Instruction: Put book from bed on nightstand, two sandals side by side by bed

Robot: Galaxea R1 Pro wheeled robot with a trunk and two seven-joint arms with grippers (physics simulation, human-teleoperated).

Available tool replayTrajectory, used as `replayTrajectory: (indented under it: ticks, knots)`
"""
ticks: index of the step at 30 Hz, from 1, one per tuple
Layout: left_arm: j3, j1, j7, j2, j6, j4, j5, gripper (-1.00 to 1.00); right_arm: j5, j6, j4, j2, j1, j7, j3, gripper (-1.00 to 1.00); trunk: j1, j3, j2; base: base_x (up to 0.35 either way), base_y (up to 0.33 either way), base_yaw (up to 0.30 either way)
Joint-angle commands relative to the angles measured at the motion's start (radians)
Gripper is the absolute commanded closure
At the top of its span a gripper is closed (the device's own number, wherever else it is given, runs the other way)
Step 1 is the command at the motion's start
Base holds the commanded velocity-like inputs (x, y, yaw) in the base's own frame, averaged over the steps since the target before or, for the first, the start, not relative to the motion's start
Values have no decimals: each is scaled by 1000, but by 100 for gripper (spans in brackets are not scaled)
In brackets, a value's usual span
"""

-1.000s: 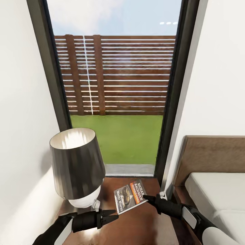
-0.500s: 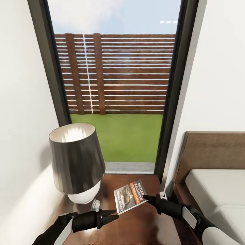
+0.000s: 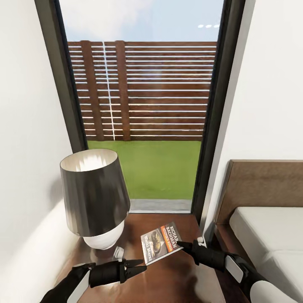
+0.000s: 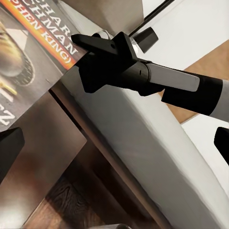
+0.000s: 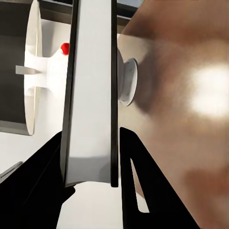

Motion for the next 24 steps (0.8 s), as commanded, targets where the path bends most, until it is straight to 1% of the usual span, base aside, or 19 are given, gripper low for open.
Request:
replayTrajectory:
  ticks: [1, 4, 16, 24]
  knots:
    - [-5, -1, 0, 1, 10, 0, 10, -100, -11, 5, 0, -1, -1, 0, 8, 100, 0, -1, 0, 0, 0, 0]
    - [-5, -1, 0, 1, 10, 0, 10, -100, -11, 5, 0, -1, -1, 0, 8, 100, 0, -1, 0, 0, 0, 0]
    - [-5, 0, 0, 1, 10, 1, 10, -100, -11, 5, 0, -1, -1, 0, 8, 100, 46, -39, -84, 0, 0, 0]
    - [-5, 0, 0, 1, 10, 1, 10, -100, -11, 5, 0, -1, -1, 0, 8, 100, 46, -39, -84, 0, 0, 0]
